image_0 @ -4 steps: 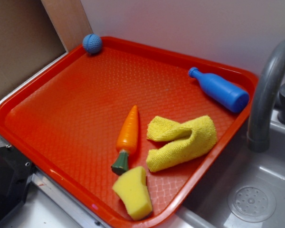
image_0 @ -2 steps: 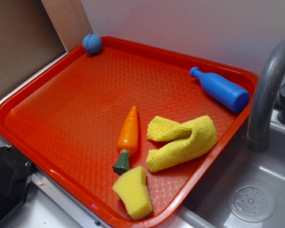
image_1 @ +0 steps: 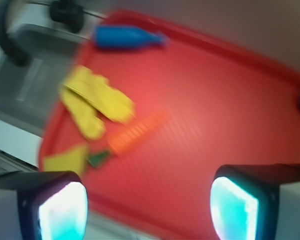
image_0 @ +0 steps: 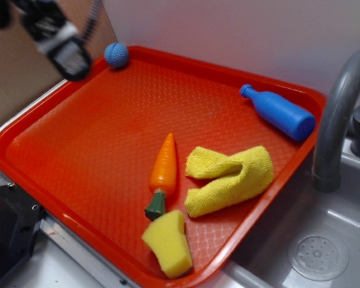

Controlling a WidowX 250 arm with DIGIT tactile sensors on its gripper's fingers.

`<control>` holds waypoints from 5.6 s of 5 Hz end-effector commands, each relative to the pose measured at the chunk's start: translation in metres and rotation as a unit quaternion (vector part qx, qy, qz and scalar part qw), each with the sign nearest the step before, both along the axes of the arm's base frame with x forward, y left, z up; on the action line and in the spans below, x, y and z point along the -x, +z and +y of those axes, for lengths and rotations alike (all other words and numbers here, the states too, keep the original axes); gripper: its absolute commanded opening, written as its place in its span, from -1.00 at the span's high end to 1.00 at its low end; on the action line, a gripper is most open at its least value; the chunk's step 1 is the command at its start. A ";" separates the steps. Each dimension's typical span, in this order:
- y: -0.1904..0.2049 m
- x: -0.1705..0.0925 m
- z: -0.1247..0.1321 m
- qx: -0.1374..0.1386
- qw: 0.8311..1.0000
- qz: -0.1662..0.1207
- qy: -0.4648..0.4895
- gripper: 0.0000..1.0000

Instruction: Grab the yellow cloth.

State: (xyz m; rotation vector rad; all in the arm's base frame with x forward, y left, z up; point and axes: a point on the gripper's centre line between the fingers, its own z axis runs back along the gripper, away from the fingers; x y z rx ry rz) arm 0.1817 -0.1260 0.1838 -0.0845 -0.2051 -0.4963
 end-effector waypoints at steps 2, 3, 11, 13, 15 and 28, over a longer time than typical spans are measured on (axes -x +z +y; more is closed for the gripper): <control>-0.040 0.044 -0.103 0.036 0.961 -0.105 -0.255 -1.00; -0.040 0.044 -0.103 0.036 0.961 -0.105 -0.255 -1.00; -0.129 -0.005 -0.062 -0.017 0.978 -0.064 -0.196 -1.00; -0.167 -0.032 -0.051 -0.015 0.979 -0.095 -0.180 -1.00; -0.155 -0.025 -0.055 -0.001 0.984 -0.093 -0.155 1.00; 0.034 -0.031 0.073 -0.043 0.949 0.059 0.308 1.00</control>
